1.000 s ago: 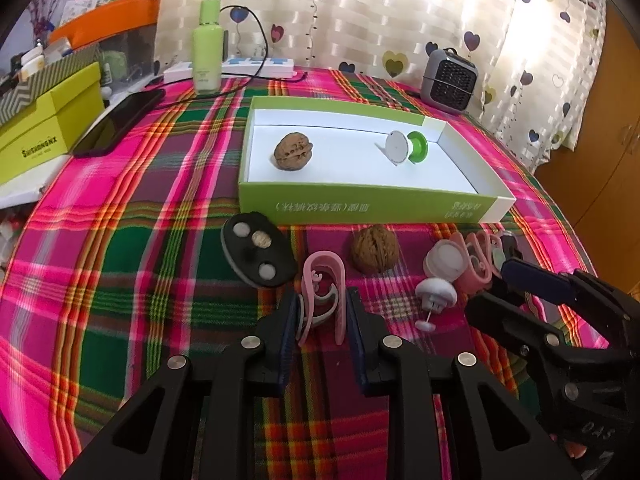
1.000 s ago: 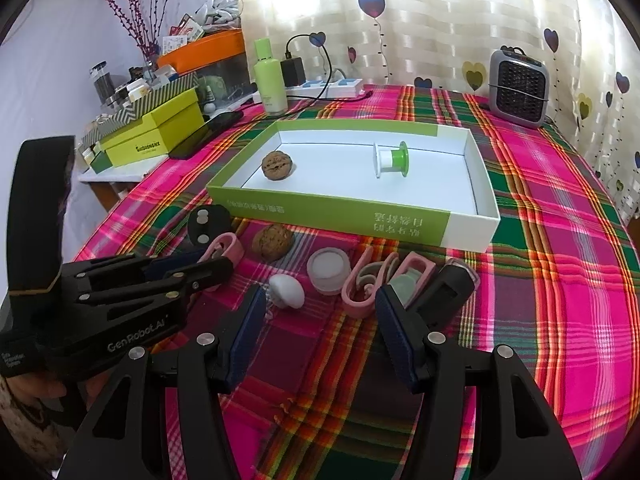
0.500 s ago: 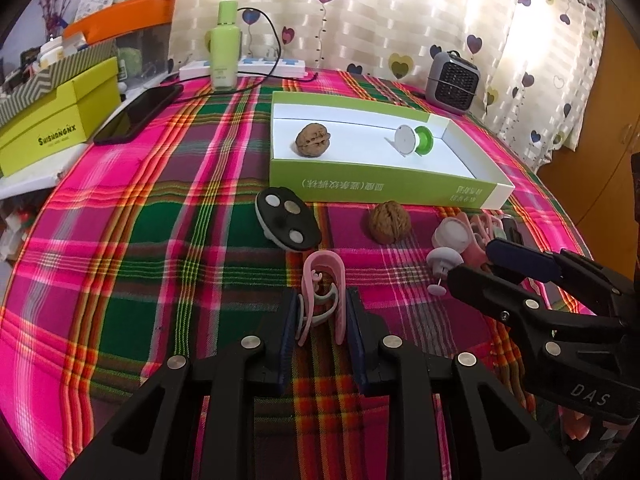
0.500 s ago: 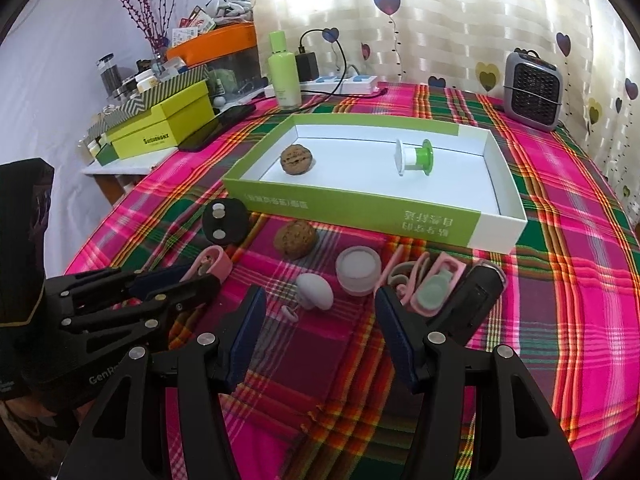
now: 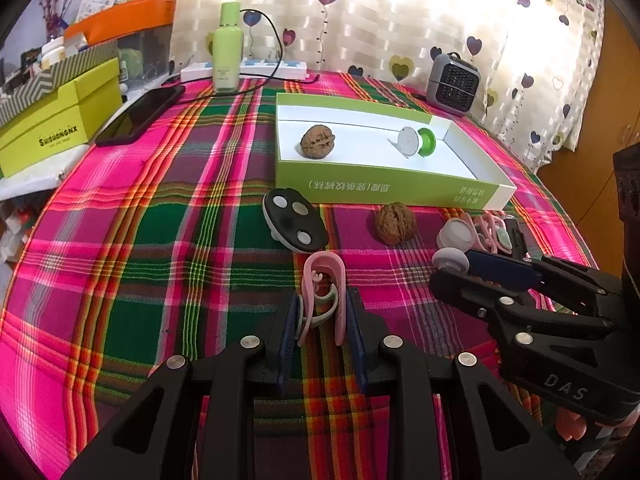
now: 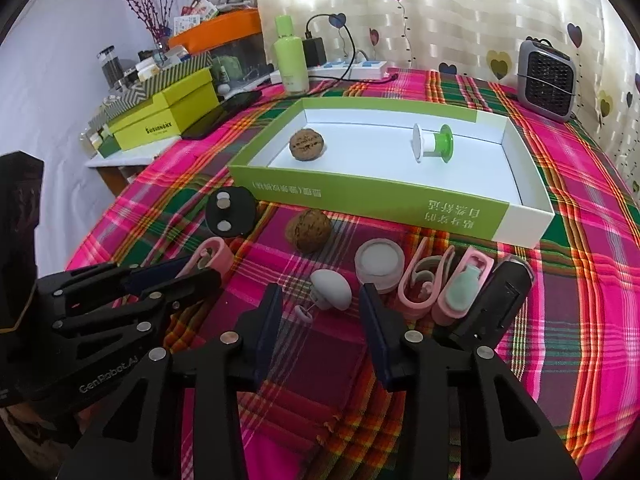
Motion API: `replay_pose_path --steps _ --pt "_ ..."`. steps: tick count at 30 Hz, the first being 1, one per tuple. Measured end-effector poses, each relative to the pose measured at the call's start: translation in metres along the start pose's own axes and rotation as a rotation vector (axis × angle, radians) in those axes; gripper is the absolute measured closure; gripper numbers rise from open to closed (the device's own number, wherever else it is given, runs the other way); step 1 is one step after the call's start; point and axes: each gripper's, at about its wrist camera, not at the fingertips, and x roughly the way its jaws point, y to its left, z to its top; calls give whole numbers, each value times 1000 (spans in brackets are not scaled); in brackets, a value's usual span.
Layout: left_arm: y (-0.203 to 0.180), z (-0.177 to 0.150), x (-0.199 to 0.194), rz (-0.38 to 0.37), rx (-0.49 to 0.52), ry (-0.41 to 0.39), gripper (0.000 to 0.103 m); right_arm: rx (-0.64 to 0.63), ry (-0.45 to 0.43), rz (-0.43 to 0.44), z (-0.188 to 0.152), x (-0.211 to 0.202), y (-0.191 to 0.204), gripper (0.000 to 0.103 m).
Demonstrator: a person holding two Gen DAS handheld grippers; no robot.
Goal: Organize objects
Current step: 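Grasp the pink clip with the left gripper while the right gripper approaches the white knob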
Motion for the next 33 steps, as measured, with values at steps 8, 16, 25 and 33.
replay_pose_path --steps 8,16,25,33 --pt "-2 9 6 -22 9 9 71 24 19 5 4 6 -3 62" --pt "0 13 9 -15 1 11 74 16 23 -8 5 8 -2 72" --pt "3 14 9 4 4 7 81 7 23 -10 5 8 0 73" --pt "1 15 3 3 9 -12 82 7 22 -8 5 6 0 80"
